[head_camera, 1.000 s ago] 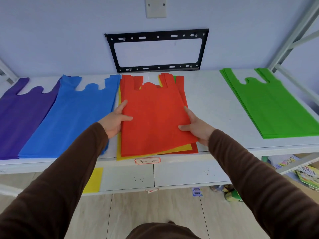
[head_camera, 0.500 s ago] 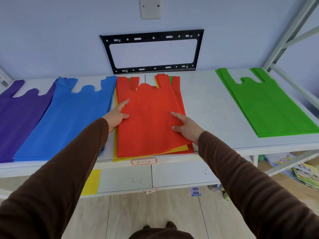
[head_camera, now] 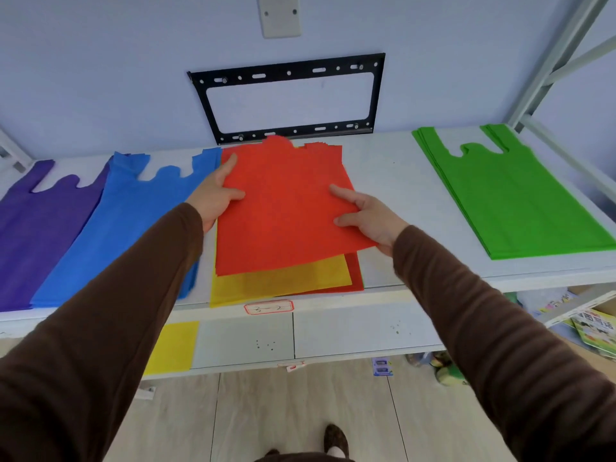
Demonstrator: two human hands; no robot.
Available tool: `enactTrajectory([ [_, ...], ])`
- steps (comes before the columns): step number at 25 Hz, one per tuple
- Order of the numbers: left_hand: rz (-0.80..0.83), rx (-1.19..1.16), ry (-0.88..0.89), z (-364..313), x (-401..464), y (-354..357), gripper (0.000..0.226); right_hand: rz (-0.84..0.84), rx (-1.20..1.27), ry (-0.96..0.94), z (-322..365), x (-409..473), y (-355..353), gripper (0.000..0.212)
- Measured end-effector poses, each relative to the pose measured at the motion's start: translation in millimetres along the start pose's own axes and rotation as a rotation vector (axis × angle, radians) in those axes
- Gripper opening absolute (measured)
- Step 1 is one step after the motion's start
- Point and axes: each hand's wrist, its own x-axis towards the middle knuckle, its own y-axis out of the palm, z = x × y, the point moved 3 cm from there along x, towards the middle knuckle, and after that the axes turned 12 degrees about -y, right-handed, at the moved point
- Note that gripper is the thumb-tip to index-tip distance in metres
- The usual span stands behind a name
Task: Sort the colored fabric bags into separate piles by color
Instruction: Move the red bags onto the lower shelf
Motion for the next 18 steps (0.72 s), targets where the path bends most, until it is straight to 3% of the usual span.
enactTrajectory([
  [4,0.030,0.013,0.155,-24,-25,7,0.077,-0.095,-0.003,-0.094,29,-37,-6,0.067],
  [9,0.084,0.057,0.357,-1,-84,-4,0.079,-0.186,-0.028,-0.187,34,-129,36,0.065],
  [14,0.153,0.104,0.465,88,-175,-32,0.081,-0.280,0.026,-0.186,-3,-250,128,0.063],
  [18,0.206,0.083,0.391,190,-234,-51,0.080,-0.289,0.047,-0.066,-62,-322,205,0.067],
])
